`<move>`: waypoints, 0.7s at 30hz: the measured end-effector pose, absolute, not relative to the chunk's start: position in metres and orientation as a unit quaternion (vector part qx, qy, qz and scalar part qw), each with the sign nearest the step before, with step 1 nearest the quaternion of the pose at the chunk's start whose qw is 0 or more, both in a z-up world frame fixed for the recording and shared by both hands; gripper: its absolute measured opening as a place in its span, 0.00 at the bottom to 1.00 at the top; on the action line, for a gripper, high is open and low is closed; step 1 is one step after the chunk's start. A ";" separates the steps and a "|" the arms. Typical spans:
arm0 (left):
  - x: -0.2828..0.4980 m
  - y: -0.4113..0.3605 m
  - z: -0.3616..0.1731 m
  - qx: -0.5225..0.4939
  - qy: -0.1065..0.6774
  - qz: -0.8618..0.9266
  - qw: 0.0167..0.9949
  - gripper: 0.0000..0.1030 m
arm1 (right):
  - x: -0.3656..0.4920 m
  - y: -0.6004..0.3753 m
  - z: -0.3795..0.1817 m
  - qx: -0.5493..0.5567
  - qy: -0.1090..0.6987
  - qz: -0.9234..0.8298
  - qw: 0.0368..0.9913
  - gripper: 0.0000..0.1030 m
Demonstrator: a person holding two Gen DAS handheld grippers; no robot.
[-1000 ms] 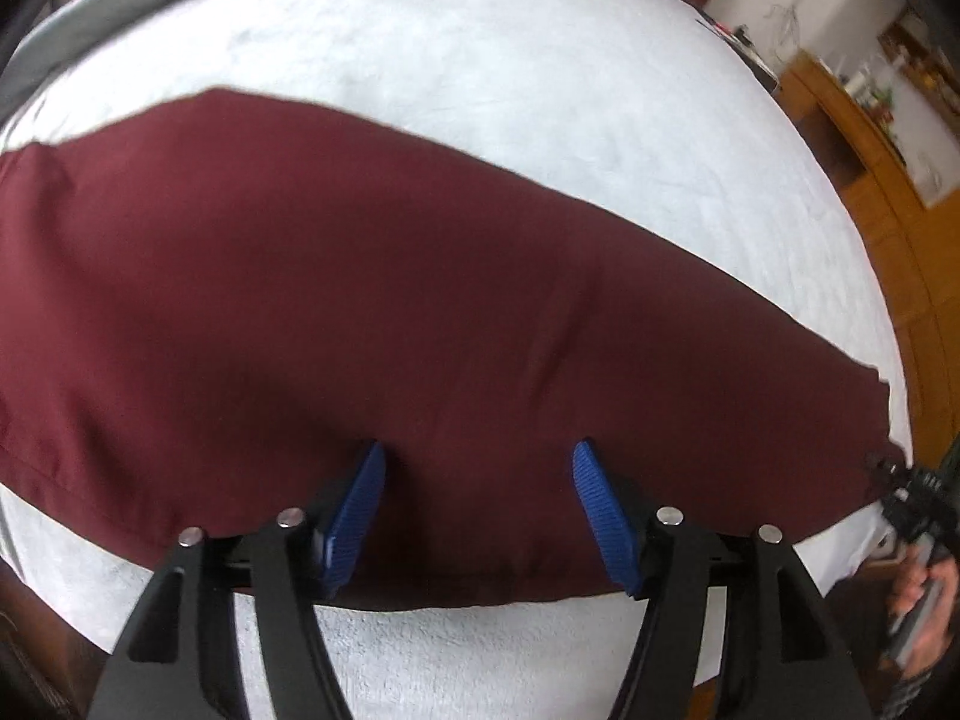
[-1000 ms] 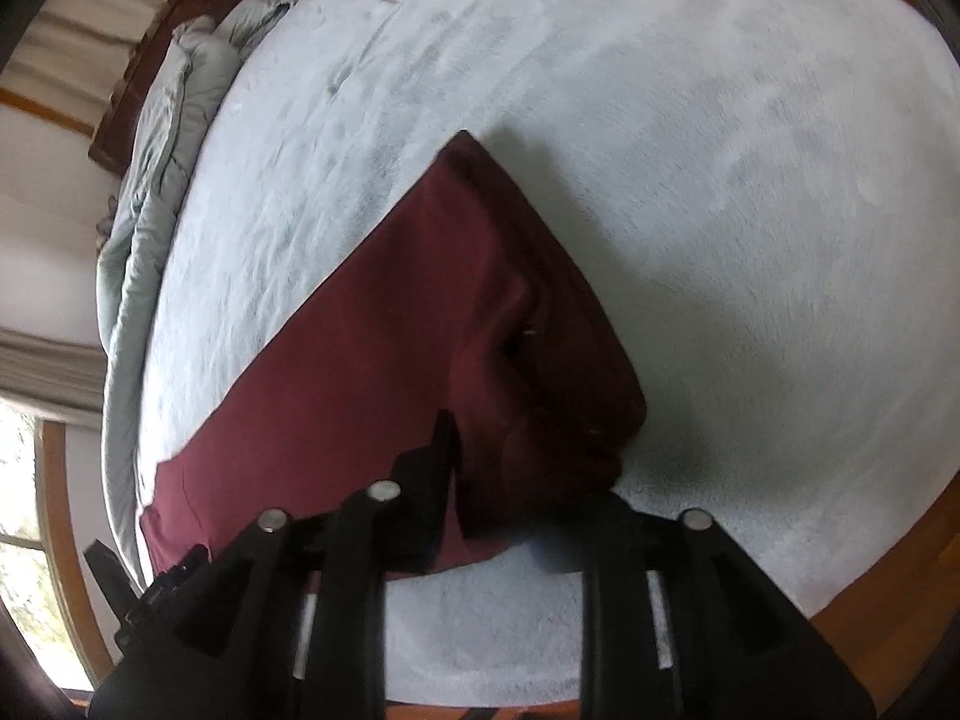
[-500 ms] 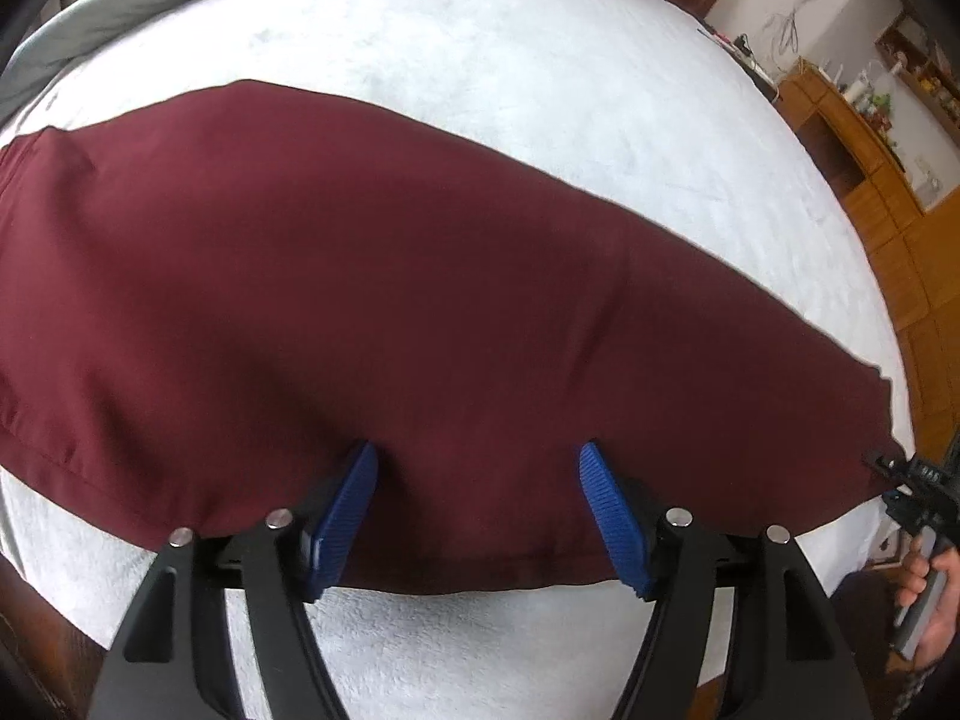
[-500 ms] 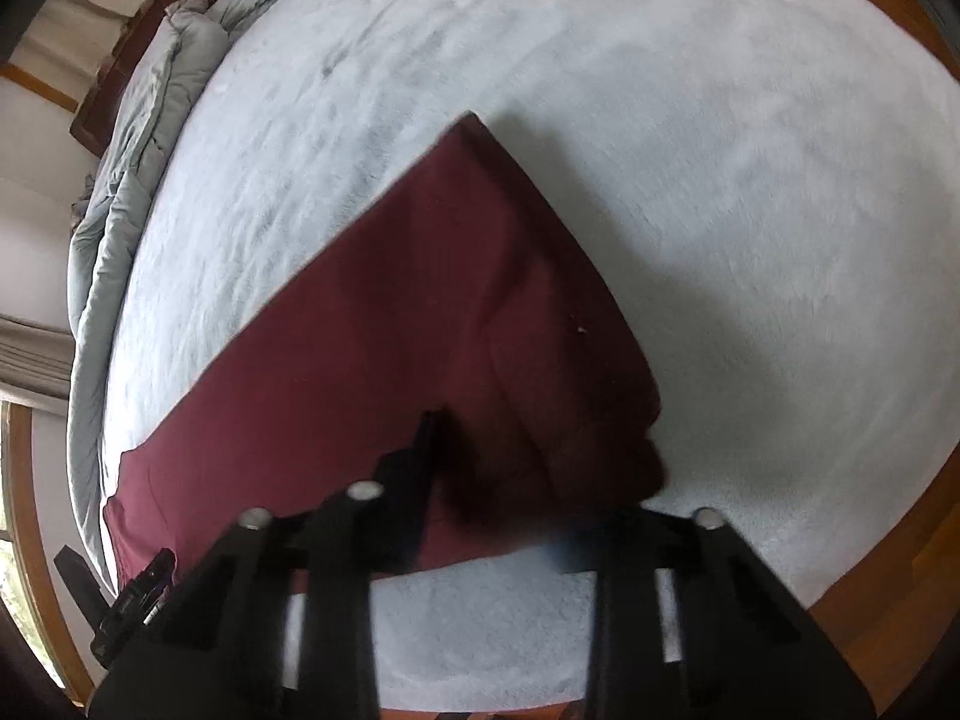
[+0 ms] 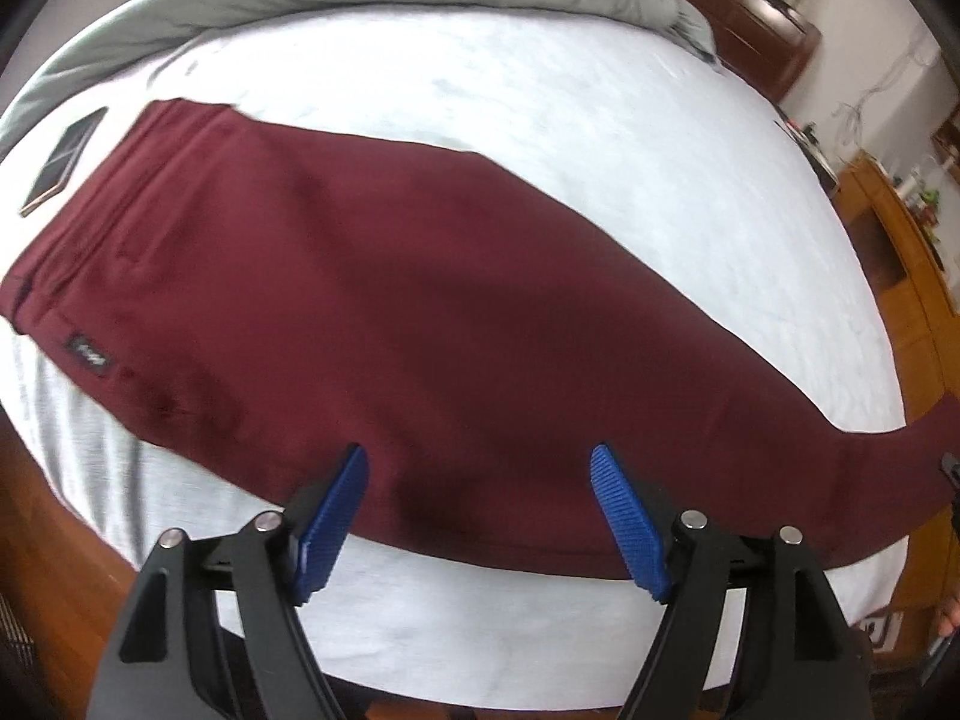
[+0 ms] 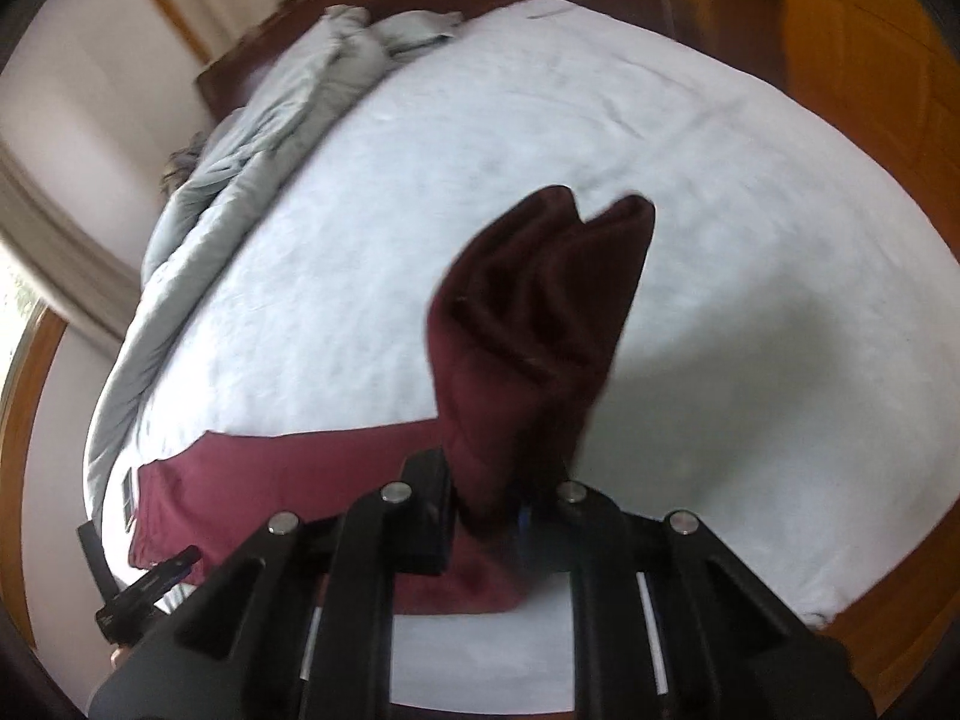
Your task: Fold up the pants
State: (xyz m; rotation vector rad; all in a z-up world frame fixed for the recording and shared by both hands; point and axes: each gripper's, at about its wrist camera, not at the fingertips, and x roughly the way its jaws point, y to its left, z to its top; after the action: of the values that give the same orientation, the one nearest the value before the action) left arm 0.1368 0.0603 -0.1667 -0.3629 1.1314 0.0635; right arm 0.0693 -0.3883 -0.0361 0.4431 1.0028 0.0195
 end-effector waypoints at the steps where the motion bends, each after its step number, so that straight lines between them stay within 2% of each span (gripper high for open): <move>1: 0.134 0.060 -0.164 -0.172 0.533 0.034 0.828 0.75 | 0.072 -0.381 -0.034 0.210 0.476 0.016 0.854 0.13; 14: 0.108 0.073 -0.179 -0.184 0.558 0.035 0.808 0.75 | 0.090 -0.290 -0.013 0.186 0.478 0.095 0.853 0.13; 21: 0.119 0.074 -0.179 -0.220 0.564 0.031 0.795 0.75 | 0.101 -0.234 -0.016 0.163 0.493 0.141 0.843 0.13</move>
State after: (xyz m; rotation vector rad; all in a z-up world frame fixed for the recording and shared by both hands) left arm 0.1194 0.0739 -0.1791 -0.4735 1.2112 0.0673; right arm 0.1010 -0.2341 -0.0162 0.3433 1.0402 0.2979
